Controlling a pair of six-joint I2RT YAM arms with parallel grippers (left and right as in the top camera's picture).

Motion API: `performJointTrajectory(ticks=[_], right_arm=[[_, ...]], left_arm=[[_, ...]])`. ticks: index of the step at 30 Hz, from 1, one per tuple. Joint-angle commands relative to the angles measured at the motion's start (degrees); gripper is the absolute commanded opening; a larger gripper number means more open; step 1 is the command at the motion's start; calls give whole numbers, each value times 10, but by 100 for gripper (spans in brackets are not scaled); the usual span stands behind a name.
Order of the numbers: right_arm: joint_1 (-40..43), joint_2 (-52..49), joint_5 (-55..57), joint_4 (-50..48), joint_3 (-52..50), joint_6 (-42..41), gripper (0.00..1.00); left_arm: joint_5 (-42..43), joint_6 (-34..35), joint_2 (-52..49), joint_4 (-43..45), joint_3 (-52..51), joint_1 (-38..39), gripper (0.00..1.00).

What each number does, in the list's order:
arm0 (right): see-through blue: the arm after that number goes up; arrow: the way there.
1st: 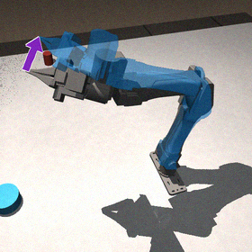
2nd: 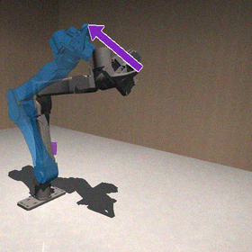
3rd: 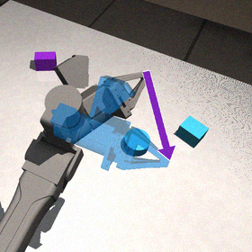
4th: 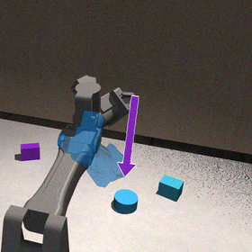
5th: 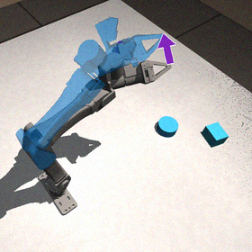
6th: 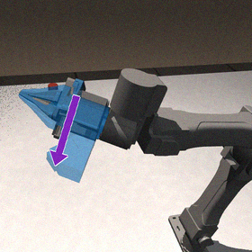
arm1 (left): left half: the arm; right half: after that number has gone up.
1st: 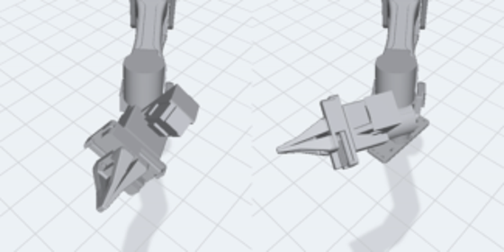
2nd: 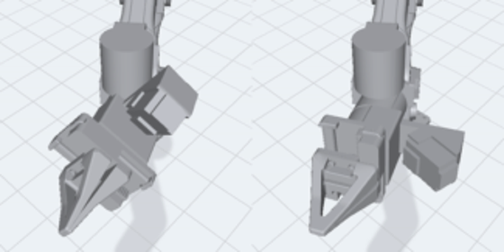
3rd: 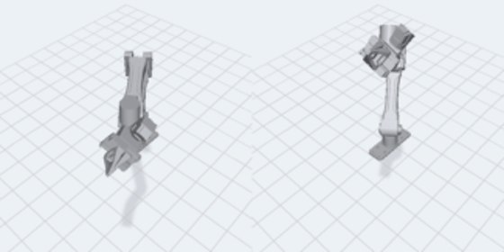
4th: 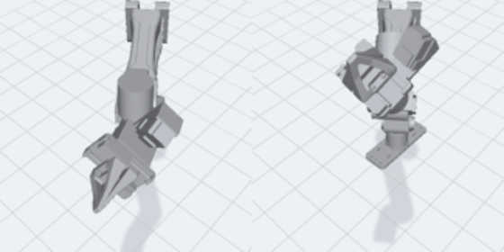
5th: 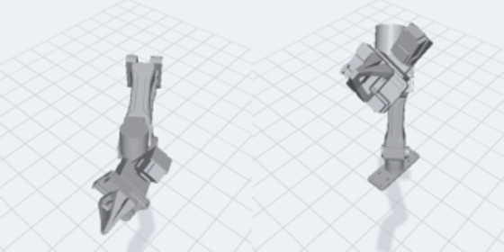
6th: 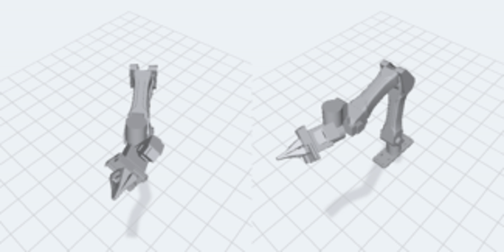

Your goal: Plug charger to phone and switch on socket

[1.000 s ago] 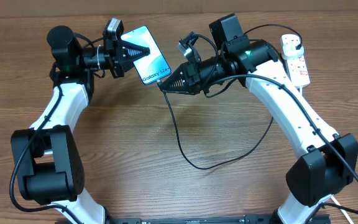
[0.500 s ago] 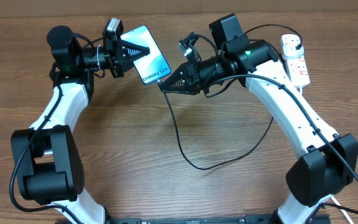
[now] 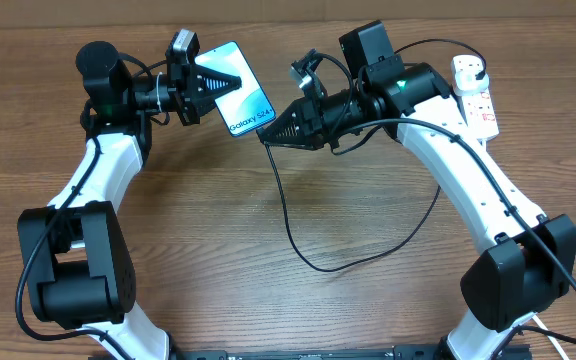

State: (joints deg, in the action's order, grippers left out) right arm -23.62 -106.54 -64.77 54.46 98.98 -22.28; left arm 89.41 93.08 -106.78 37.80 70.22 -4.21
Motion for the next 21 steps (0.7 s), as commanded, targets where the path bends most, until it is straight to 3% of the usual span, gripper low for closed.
performJointTrajectory(ticks=[1,21], right_arm=[[3,10,-17,3,-3,0,4],[3,10,-41,24,-3,17,4]], left_arm=[[11,3,-1,6,7,-1,4],[11,3,-1,6,7,-1,4]])
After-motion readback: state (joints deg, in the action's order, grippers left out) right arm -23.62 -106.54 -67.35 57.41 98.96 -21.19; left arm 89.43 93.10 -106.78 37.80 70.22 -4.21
